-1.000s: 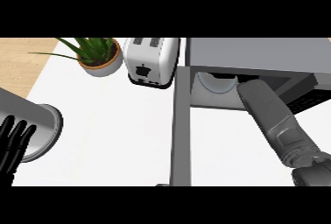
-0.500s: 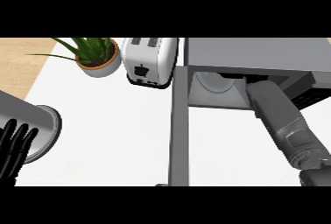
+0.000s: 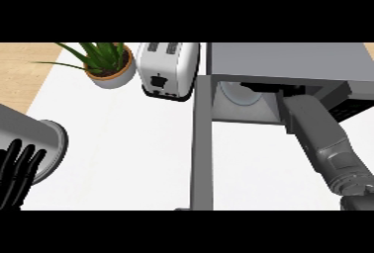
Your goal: Pick up the milk, place it into the microwave and close the microwave
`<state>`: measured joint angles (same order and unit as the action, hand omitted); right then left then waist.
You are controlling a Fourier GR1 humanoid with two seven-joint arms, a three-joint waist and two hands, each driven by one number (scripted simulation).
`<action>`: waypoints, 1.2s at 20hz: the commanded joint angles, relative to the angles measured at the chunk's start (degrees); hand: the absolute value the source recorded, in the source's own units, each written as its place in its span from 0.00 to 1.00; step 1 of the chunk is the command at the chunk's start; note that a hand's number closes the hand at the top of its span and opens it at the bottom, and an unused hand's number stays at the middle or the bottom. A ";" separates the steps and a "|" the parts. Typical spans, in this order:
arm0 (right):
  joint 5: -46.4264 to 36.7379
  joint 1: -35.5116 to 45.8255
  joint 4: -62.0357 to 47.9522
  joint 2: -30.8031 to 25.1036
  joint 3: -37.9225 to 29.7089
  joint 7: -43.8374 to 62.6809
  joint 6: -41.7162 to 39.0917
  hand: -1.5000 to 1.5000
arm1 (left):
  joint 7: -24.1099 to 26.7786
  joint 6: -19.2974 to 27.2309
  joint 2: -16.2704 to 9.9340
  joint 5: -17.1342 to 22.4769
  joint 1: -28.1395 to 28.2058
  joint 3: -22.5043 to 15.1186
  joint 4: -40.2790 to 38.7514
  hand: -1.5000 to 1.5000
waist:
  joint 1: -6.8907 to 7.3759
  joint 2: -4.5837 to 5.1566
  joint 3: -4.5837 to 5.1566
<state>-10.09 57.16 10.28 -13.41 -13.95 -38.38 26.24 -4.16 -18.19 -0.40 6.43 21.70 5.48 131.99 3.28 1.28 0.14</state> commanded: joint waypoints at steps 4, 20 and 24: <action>3.44 -6.85 3.57 2.45 -2.35 -4.26 -3.36 0.00 | 1.78 0.68 0.38 -0.73 0.63 -0.99 -1.45 0.00 | -2.96 -1.31 -0.15; 5.45 -23.77 11.26 8.89 0.29 -7.17 -14.23 0.00 | -0.43 2.65 0.39 -0.54 1.20 -3.09 0.25 0.00 | -3.89 -1.48 -0.14; 7.37 -30.58 15.34 9.14 0.44 -8.29 -18.97 0.00 | -1.43 -0.10 -1.29 1.91 2.54 -2.21 1.23 0.00 | -3.92 -1.59 -0.11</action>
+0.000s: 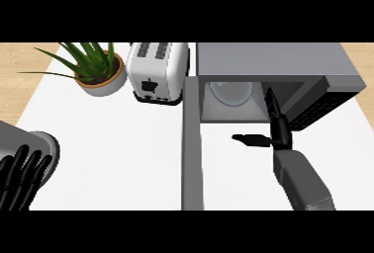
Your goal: Pick up the milk, place it into the microwave and close the microwave
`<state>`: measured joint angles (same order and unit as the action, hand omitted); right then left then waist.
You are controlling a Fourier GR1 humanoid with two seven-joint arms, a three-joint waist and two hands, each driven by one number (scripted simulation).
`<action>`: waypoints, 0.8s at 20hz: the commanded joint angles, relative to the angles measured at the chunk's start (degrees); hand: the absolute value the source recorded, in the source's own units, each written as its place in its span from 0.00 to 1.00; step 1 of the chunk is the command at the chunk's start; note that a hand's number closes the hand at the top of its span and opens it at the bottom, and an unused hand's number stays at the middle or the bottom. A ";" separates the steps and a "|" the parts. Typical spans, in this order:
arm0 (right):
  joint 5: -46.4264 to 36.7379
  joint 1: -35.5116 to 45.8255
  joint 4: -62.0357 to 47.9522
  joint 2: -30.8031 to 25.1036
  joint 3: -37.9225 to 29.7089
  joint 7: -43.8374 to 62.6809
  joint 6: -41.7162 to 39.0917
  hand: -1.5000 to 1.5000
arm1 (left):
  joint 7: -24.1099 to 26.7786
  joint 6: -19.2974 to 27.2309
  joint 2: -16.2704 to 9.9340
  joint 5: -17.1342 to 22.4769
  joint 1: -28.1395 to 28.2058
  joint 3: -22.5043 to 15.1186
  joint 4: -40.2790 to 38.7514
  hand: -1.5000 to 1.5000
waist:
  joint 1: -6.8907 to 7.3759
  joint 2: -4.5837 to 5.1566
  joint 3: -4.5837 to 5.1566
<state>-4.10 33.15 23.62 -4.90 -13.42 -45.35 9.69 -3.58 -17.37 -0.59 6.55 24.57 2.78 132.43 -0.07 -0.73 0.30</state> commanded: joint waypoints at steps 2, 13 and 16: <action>2.16 -9.68 7.08 1.56 0.92 0.03 -3.86 0.00 | -0.28 -2.70 -1.20 1.91 -0.79 -0.64 -1.26 0.00 | -0.93 0.28 -0.22; 5.88 -26.74 22.81 2.43 4.74 -1.95 -15.43 0.00 | -1.93 -8.87 -4.98 0.15 -9.76 -5.26 -7.62 1.00 | -0.49 0.62 -0.26; 6.36 -36.86 32.36 4.27 7.08 -3.05 -16.22 0.00 | -2.99 -5.85 -1.33 -4.56 -11.35 -10.24 -9.31 1.00 | -0.96 0.52 -0.23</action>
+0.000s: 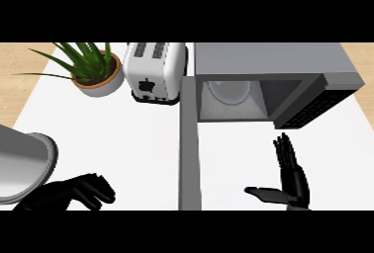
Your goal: Pick up the milk, place it into the microwave and close the microwave
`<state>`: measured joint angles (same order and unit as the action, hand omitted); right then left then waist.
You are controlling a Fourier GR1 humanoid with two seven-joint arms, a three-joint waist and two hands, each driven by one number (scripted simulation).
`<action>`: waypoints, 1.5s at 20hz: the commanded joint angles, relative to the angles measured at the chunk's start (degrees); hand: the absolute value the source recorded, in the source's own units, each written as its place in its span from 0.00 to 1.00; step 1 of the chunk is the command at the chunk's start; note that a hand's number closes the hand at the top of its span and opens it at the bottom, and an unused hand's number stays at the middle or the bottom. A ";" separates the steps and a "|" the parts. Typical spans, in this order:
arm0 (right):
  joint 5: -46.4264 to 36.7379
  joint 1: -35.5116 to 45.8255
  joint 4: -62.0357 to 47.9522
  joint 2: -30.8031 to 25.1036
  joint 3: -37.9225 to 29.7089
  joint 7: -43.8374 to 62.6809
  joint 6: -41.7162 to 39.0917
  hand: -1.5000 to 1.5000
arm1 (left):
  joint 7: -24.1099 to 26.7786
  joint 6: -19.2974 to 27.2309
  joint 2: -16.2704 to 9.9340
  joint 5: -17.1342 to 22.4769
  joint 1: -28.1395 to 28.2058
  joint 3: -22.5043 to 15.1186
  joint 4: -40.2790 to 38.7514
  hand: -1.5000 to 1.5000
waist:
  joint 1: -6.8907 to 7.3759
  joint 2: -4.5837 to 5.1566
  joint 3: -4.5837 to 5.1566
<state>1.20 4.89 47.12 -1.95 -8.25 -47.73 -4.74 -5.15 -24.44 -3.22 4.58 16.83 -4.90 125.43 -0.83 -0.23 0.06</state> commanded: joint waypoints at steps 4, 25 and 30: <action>2.21 -16.38 16.95 0.46 3.23 -0.30 -4.08 0.00 | -1.06 -0.25 1.45 -3.97 -4.17 -5.63 -5.54 1.00 | 0.19 0.09 -0.01; 7.73 -33.14 35.00 -5.41 2.93 -1.20 -13.45 0.00 | 0.47 12.18 3.21 -16.76 -29.06 -33.45 -35.08 1.00 | -0.37 0.25 -0.03; 10.10 -34.94 42.71 -7.58 4.72 0.65 -17.10 0.00 | 1.34 24.48 3.21 -11.58 -35.40 -44.86 -45.57 1.00 | -2.04 0.39 0.03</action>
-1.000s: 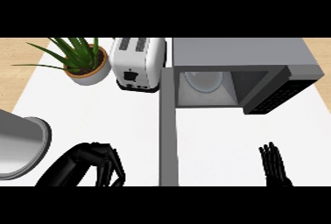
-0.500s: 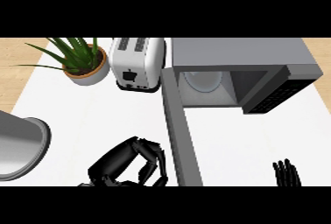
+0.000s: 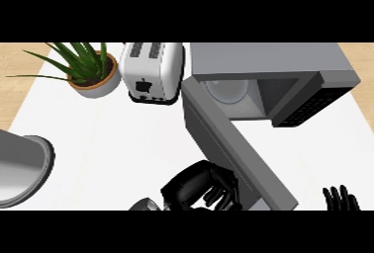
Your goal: Pick up the milk, place it into the microwave and close the microwave
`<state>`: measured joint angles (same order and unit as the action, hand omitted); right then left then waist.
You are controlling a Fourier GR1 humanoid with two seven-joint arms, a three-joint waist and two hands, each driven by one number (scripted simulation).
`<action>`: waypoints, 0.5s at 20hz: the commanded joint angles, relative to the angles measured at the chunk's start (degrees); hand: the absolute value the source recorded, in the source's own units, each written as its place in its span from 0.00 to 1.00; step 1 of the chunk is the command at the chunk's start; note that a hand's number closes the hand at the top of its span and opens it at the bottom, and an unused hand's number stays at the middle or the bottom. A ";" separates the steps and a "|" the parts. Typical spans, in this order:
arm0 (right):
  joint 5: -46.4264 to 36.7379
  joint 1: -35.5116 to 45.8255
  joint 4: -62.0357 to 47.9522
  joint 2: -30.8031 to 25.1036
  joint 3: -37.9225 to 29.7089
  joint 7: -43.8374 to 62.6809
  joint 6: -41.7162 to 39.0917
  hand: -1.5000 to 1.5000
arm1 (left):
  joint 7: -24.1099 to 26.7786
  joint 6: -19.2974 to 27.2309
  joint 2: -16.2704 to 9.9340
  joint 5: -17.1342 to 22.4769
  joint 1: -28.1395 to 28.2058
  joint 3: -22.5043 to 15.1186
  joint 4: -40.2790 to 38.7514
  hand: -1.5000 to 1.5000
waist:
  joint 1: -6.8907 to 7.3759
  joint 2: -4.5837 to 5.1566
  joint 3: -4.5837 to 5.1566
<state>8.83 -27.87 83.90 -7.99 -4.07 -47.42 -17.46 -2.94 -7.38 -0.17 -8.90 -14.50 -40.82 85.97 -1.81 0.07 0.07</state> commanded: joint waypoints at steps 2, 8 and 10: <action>2.17 -4.65 8.35 -1.27 2.38 -1.04 -5.31 0.00 | -0.35 9.90 0.16 7.41 -6.63 -10.33 -10.45 1.00 | -1.93 0.21 0.03; 3.65 -3.95 15.03 -1.48 5.38 3.30 -4.62 0.00 | -1.71 22.30 0.15 15.58 -14.22 -16.30 -15.51 1.00 | -4.43 0.65 0.04; 3.83 -5.42 17.45 -2.24 6.15 2.83 -5.43 0.00 | 1.43 25.24 0.14 19.31 -16.24 -14.20 -17.36 1.00 | -5.92 0.92 0.10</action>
<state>11.67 -32.09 97.54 -9.33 0.94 -44.42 -20.14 -2.06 12.81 -0.57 5.00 -27.53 -51.01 73.64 -5.76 0.45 0.28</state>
